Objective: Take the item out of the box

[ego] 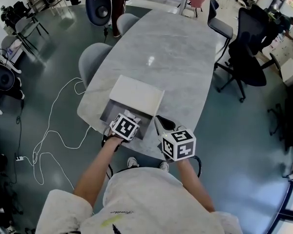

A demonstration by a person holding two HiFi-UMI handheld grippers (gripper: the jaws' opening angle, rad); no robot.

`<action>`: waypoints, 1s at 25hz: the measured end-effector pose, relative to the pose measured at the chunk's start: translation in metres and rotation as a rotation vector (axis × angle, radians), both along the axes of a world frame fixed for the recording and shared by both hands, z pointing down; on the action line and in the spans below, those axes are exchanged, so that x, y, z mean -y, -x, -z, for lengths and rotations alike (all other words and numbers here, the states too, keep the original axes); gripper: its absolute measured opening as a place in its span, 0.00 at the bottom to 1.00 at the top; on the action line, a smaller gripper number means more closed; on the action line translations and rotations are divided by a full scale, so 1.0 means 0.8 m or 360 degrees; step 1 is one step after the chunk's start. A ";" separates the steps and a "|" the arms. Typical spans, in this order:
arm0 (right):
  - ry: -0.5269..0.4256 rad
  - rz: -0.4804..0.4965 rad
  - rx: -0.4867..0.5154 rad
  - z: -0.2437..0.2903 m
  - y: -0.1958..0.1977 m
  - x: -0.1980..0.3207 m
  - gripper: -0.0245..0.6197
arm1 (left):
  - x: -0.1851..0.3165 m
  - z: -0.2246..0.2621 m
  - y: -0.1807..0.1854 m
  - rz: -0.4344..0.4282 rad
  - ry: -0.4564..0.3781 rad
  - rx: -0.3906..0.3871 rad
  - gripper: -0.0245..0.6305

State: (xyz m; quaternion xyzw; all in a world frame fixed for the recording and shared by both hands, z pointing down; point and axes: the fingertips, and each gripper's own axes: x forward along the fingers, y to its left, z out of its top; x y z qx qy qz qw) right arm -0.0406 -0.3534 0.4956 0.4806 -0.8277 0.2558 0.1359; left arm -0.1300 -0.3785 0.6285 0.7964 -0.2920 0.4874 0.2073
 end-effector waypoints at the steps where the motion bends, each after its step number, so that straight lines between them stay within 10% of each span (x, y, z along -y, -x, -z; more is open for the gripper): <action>1: 0.0001 0.0009 0.0000 0.000 0.001 -0.001 0.05 | -0.001 0.001 0.001 0.0016 -0.0001 -0.0013 0.08; 25: -0.0047 0.0226 0.0058 0.015 0.034 -0.019 0.05 | -0.013 0.127 0.044 0.0482 -0.0457 -0.0459 0.06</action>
